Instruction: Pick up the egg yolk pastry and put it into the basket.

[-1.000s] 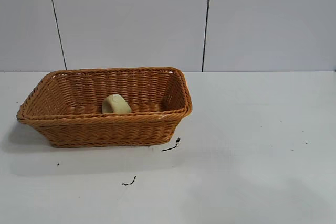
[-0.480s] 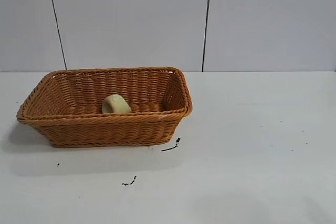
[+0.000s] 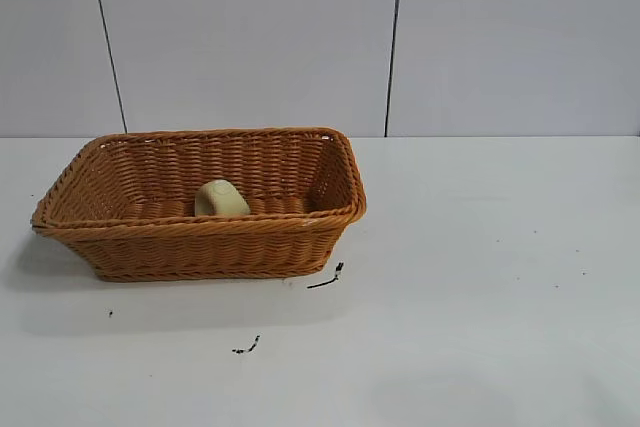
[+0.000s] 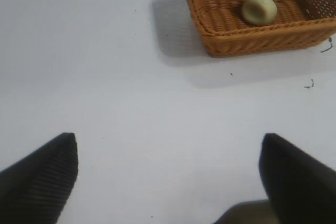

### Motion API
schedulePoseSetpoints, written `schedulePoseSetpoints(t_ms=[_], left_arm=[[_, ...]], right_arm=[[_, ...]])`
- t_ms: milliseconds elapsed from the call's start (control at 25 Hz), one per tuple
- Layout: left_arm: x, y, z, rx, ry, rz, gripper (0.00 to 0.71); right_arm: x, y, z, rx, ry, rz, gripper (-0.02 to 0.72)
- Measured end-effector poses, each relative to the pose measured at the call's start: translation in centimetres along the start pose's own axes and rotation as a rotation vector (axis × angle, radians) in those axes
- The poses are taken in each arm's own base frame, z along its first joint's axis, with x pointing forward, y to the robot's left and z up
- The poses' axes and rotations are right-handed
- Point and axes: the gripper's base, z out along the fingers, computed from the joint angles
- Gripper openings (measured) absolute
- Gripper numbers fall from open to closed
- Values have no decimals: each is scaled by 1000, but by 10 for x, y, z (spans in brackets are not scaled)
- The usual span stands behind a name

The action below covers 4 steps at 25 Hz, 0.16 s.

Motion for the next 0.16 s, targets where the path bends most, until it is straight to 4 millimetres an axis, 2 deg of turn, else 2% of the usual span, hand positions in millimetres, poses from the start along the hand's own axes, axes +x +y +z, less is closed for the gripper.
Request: schedulePoseSetpoints(t_ms=[160], left_arm=[[0, 0, 0, 0, 0, 0, 696]], right_arm=[[0, 0, 0, 0, 0, 0, 693]])
